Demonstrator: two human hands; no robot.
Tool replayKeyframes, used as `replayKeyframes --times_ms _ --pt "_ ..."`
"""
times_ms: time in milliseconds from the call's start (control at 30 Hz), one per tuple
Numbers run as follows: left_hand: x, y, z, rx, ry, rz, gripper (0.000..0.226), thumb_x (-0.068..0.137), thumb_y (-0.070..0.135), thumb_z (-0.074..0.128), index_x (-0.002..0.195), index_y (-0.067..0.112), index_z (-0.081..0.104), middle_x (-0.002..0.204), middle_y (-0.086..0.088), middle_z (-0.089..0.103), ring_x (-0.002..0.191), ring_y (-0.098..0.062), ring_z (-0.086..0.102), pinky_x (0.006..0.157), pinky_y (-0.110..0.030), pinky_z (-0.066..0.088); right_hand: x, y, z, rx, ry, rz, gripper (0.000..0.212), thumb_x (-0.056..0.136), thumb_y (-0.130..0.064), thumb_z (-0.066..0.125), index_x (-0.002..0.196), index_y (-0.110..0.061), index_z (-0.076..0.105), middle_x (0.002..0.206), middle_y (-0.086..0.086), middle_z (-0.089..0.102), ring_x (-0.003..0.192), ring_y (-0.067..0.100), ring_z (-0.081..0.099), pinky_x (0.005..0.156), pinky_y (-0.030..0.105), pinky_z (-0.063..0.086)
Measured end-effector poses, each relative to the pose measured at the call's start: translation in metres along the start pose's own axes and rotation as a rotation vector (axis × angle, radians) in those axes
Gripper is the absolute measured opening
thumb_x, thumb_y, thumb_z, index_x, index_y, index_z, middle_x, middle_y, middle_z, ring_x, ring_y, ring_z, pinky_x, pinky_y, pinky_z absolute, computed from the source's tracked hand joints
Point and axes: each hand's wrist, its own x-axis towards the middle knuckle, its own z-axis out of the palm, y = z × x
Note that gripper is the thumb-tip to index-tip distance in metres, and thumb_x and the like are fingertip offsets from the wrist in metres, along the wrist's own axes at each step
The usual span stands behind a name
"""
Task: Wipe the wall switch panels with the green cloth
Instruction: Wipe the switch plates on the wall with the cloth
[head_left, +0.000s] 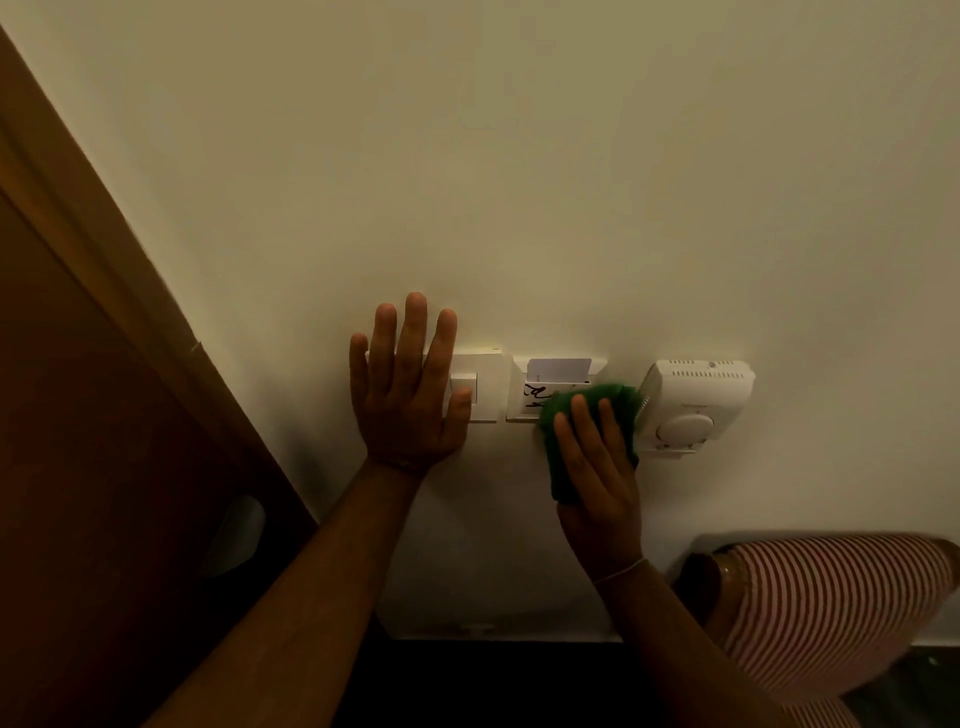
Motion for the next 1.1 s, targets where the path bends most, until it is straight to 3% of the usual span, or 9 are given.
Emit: replayKeyframes --times_ms 67,167,400,600,733,900,1100 --pt "0.0 -0.001 0.002 -0.002 0.014 -0.001 0.07 0.113 0.05 0.021 0.178 0.023 0.017 0.187 0.0 0.003 0.173 -0.024 0.002 0.14 -0.048 0.004 0.009 -0.006 0.001 0.047 0.034 0.033 0.05 0.113 -0.004 0.046 0.16 -0.011 0.033 0.177 -0.005 0.021 0.165 0.028 0.021 0.134 0.05 0.023" --pt "-0.001 0.0 0.003 -0.012 0.028 -0.01 0.07 0.113 0.051 0.019 0.178 0.024 0.017 0.186 0.001 0.003 0.173 -0.024 0.002 0.14 -0.048 0.005 0.02 -0.01 0.005 0.081 0.092 0.061 0.057 0.11 0.001 0.053 0.162 -0.013 0.034 0.176 -0.001 0.026 0.164 0.031 0.023 0.133 0.052 0.024" --pt "0.001 0.001 0.0 -0.012 0.046 0.001 0.069 0.113 0.05 0.018 0.177 0.023 0.018 0.186 0.002 0.003 0.173 -0.023 0.002 0.14 -0.047 0.005 -0.01 -0.01 0.004 0.061 -0.016 0.093 0.065 0.098 0.011 0.057 0.157 -0.007 0.035 0.176 -0.006 0.022 0.165 0.026 0.02 0.134 0.049 0.023" --pt "0.002 0.002 0.0 -0.017 0.069 0.003 0.069 0.113 0.048 0.02 0.177 0.022 0.02 0.186 0.002 0.003 0.173 -0.023 0.004 0.139 -0.047 0.007 0.018 -0.018 0.004 0.134 0.107 0.109 0.07 0.102 0.01 0.06 0.163 -0.015 0.036 0.175 -0.003 0.028 0.164 0.032 0.025 0.133 0.052 0.025" --pt "0.003 0.003 0.0 -0.015 0.073 0.003 0.068 0.113 0.048 0.02 0.177 0.023 0.019 0.186 0.002 0.003 0.173 -0.022 0.003 0.139 -0.047 0.007 -0.002 -0.02 0.008 0.113 0.039 0.14 0.069 0.099 0.013 0.057 0.16 -0.01 0.036 0.175 -0.003 0.026 0.165 0.028 0.021 0.134 0.049 0.022" --pt "0.003 0.002 -0.001 -0.012 0.059 0.015 0.068 0.113 0.048 0.018 0.177 0.023 0.018 0.186 0.002 0.001 0.173 -0.022 0.001 0.14 -0.047 0.006 -0.013 -0.016 0.004 0.114 -0.004 0.17 0.071 0.09 0.02 0.066 0.153 -0.002 0.043 0.161 0.011 0.044 0.165 0.025 0.022 0.134 0.048 0.023" --pt "0.003 0.002 -0.001 -0.027 0.066 0.002 0.069 0.113 0.05 0.019 0.177 0.025 0.014 0.186 0.005 -0.003 0.172 -0.02 -0.001 0.139 -0.047 0.005 0.019 -0.03 0.007 0.171 0.157 0.166 0.069 0.103 0.009 0.062 0.161 -0.014 0.035 0.174 -0.006 0.028 0.164 0.028 0.023 0.134 0.049 0.022"
